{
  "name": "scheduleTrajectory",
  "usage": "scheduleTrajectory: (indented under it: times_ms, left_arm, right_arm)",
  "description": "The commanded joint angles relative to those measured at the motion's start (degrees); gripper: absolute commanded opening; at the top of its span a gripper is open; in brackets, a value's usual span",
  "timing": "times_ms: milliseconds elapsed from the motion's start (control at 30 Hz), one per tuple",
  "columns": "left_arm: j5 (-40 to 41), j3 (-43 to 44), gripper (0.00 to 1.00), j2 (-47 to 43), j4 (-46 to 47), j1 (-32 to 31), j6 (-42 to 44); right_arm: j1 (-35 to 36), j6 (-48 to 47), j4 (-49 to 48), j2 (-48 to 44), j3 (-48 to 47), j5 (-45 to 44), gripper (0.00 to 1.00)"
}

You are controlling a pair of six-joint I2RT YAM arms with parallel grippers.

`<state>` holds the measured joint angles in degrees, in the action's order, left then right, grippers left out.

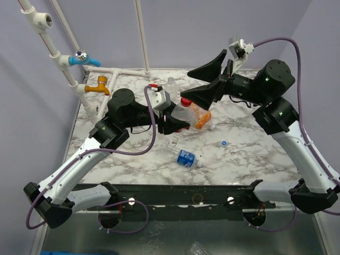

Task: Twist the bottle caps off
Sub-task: Unscrew the bottle cap from the plastic bottle.

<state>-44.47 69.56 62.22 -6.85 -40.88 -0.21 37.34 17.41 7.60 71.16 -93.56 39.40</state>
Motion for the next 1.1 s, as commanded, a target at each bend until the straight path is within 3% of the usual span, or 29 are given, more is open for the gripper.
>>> scheduleTrajectory:
  times_ms: [0, 100, 200, 633, 867, 933, 1067]
  left_arm:
    - [17.8, -1.5, 0.00, -0.5, -0.3, 0.1, 10.7]
    - [24.2, -1.9, 0.00, 0.0, 1.5, 0.1, 11.7]
    - [26.9, -1.6, 0.00, 0.7, 2.3, 0.1, 10.5]
    - [27.9, -0.5, 0.00, 2.1, 2.7, 0.2, 6.3]
    - [26.5, -0.7, 0.00, 1.9, 2.8, 0.2, 5.6]
    - [25.8, -1.3, 0.00, 1.6, 2.8, 0.2, 5.5]
    - [25.5, -1.9, 0.00, 1.2, 2.9, 0.2, 5.1]
  right_arm:
    - [0.1, 0.0, 6.6, 1.2, -1.7, -13.1, 0.98]
    - [0.4, 1.5, 6.4, 2.0, -0.8, -15.4, 1.00]
    - [1.0, 2.3, 5.3, 2.4, 0.6, -17.5, 0.93]
    - [5.8, -1.1, 4.1, 7.5, -1.6, -23.4, 0.78]
    - [6.2, -1.7, 2.3, 6.4, -0.3, -26.2, 0.54]
    - [6.2, -2.0, 2.1, 6.1, -0.3, -26.4, 0.54]
    - [6.2, -3.0, 2.7, 5.9, -0.8, -27.7, 0.66]
